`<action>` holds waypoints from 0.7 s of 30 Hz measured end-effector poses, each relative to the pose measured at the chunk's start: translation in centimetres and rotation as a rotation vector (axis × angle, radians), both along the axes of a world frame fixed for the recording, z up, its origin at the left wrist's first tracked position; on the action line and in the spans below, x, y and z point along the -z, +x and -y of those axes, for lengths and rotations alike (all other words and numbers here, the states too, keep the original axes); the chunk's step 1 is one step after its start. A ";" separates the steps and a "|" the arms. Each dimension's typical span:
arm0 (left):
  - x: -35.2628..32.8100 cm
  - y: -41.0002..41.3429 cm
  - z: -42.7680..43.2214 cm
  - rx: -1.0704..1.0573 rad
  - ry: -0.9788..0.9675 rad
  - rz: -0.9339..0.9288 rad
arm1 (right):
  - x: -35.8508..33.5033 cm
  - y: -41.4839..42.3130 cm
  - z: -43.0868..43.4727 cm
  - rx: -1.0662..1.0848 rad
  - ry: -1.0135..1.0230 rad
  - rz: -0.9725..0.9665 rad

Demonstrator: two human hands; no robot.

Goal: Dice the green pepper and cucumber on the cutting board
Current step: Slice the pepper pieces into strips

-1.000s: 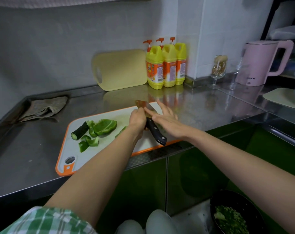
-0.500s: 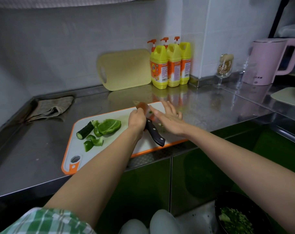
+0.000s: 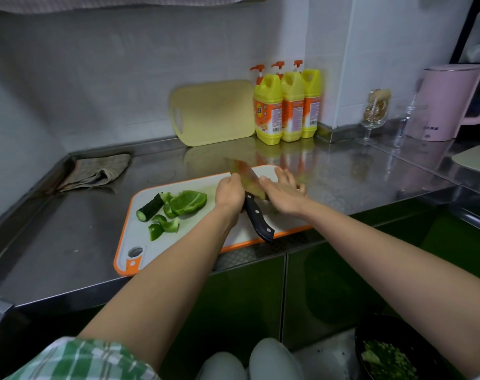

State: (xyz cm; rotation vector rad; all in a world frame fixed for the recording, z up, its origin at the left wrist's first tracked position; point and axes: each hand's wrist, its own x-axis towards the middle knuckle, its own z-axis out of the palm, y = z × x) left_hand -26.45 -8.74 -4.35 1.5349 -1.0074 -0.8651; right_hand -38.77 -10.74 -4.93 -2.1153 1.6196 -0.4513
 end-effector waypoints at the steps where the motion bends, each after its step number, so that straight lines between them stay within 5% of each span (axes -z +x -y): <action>1: -0.1 0.2 0.0 -0.013 -0.002 -0.009 | -0.1 -0.2 -0.1 0.024 -0.018 0.017; 6: -0.6 0.6 -0.3 -0.045 -0.035 -0.052 | 1.0 -0.2 -0.2 -0.167 -0.078 0.088; 17: -1.0 1.2 -1.0 -0.120 -0.050 -0.069 | -0.8 -0.6 -2.2 -0.090 -0.116 0.148; 21: -1.0 2.0 -0.6 -0.143 -0.047 0.014 | -3.0 0.4 -3.3 -0.128 -0.185 0.306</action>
